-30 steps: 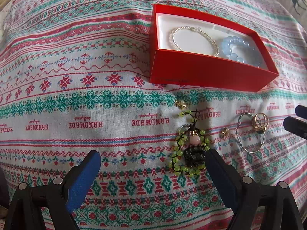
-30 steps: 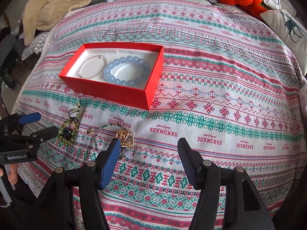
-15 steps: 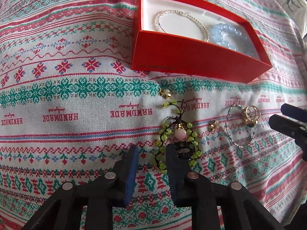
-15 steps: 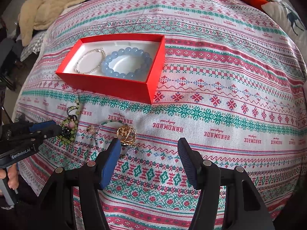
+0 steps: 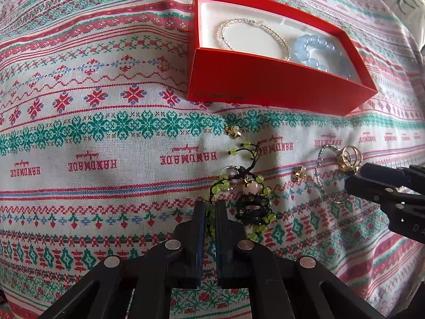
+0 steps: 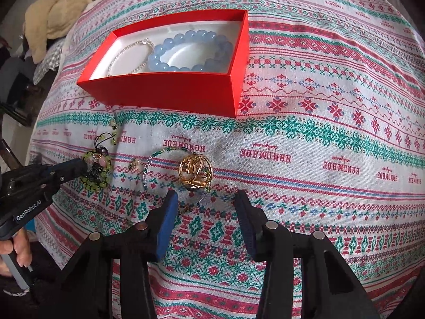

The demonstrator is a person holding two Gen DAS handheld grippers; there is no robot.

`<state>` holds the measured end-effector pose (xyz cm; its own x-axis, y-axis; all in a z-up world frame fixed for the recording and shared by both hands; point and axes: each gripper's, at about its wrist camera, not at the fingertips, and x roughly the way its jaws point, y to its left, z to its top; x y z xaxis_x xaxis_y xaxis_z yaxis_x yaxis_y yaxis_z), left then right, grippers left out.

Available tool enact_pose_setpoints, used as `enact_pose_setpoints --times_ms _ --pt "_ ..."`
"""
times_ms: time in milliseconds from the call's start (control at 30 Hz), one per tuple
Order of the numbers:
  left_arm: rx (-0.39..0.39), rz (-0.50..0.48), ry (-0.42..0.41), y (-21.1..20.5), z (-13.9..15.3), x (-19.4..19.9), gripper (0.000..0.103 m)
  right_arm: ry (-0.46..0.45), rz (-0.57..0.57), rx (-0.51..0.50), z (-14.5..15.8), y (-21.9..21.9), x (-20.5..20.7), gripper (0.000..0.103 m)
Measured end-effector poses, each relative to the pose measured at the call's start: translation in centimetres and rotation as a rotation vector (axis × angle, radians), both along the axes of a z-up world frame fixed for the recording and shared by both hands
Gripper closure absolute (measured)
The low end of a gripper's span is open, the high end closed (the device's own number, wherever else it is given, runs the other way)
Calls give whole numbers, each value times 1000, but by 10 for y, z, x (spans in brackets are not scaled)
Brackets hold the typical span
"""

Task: Organize jewelry
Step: 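Grasp the green-bead bracelet with the left gripper, then grasp the beaded bangle with the right gripper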

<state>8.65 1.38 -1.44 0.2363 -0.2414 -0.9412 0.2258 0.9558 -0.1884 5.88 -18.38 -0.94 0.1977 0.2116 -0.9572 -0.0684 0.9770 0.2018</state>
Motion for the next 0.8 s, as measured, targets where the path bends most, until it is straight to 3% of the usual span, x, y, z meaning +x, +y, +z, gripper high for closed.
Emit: enact_pose_setpoints --times_ms 233,400,667,733,800 --pt "7 -3 -6 6 1 -6 102 -18 1 -40 -7 16 3 81" --pt "5 -9 -12 4 2 -9 102 -24 20 -48 -7 20 1 84" --pt "-28 -21 -48 3 19 -19 102 -14 -3 19 2 3 -10 86" --pt "-36 -25 -57 3 24 -21 102 -19 -3 34 7 1 -13 95" --pt "-42 -28 -64 4 27 -22 102 -29 -4 47 12 -2 -15 97"
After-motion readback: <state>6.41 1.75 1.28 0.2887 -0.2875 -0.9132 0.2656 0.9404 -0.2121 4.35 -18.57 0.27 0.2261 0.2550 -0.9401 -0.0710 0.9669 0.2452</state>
